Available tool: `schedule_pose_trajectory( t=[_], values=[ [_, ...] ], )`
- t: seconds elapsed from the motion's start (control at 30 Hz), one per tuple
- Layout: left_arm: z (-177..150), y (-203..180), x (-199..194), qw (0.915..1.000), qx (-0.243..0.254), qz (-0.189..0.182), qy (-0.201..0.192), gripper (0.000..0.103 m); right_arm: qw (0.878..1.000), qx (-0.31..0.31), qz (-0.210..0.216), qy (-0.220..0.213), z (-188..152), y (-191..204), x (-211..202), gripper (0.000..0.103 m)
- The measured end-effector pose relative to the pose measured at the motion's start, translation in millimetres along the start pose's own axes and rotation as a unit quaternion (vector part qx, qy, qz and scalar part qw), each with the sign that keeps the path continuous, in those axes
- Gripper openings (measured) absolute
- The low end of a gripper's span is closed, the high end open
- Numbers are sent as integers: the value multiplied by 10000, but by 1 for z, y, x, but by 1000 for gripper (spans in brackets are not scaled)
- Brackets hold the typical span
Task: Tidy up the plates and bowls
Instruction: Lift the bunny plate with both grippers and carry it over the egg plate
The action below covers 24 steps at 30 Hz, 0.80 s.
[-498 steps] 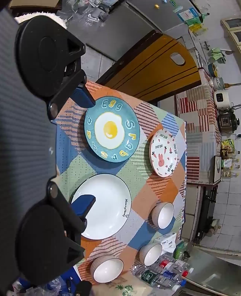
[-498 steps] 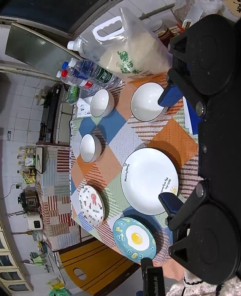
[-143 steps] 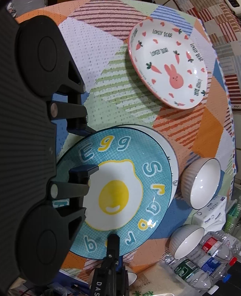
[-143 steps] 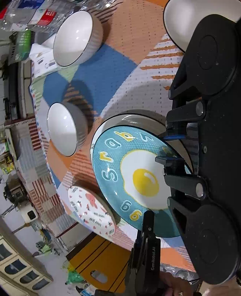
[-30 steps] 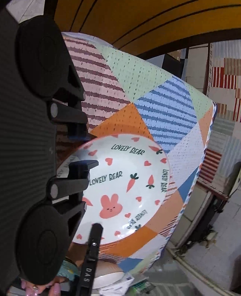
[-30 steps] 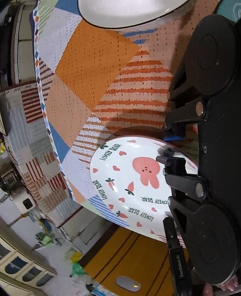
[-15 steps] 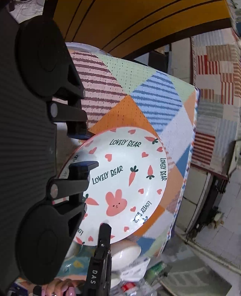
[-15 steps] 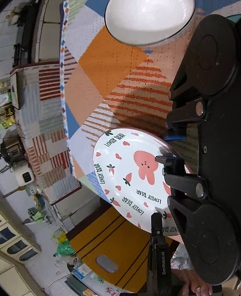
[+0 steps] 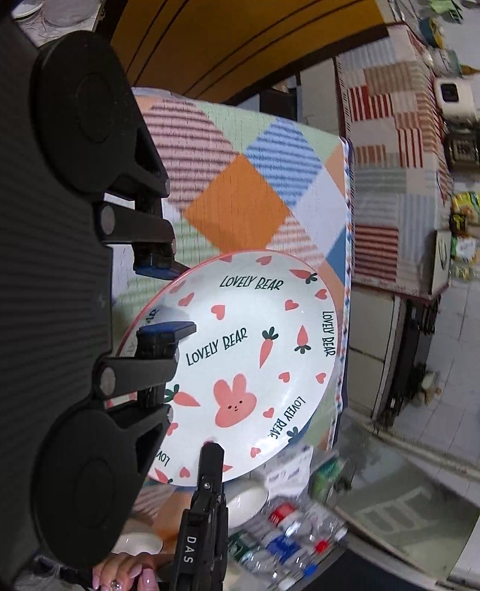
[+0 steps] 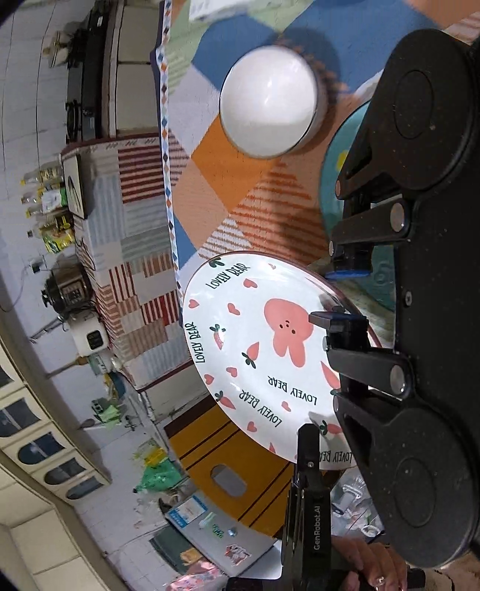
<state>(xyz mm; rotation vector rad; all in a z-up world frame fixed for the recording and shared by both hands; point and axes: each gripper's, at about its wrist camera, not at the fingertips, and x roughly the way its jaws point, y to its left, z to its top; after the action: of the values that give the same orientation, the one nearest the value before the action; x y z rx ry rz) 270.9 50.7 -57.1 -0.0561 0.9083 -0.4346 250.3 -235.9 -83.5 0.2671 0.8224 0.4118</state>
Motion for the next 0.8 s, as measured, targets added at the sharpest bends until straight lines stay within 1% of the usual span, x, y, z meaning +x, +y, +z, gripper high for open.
schedule_pose_trajectory(
  t=[0.07,0.17,0.27,0.33,0.53,0.67,0.8],
  values=[
    [-2,-13,-6,10000,42,-35,4,22,9999,70,-57,-82,-6,-3,-17,22],
    [-6,-29,-14,9997,222,-101,-48,22,9999,-36,-82,-126,-14,-5,-38,24],
    [-8,-39,-15,9994,292,-188,12,22,9998,-37,-81,-178,-23,-8,-53,24],
    [-12,-47,-9,9990,357,-225,108,22,9997,85,-116,-180,-30,-11,-60,24],
    [-29,-62,19,9979,379,-298,431,22,9989,305,-367,23,-52,-26,-65,24],
    [-39,-64,36,9963,358,-395,676,22,9973,531,-470,177,-68,-37,-61,24],
    [-48,-66,51,9949,319,-453,839,22,9956,669,-558,335,-78,-44,-58,24]
  ],
)
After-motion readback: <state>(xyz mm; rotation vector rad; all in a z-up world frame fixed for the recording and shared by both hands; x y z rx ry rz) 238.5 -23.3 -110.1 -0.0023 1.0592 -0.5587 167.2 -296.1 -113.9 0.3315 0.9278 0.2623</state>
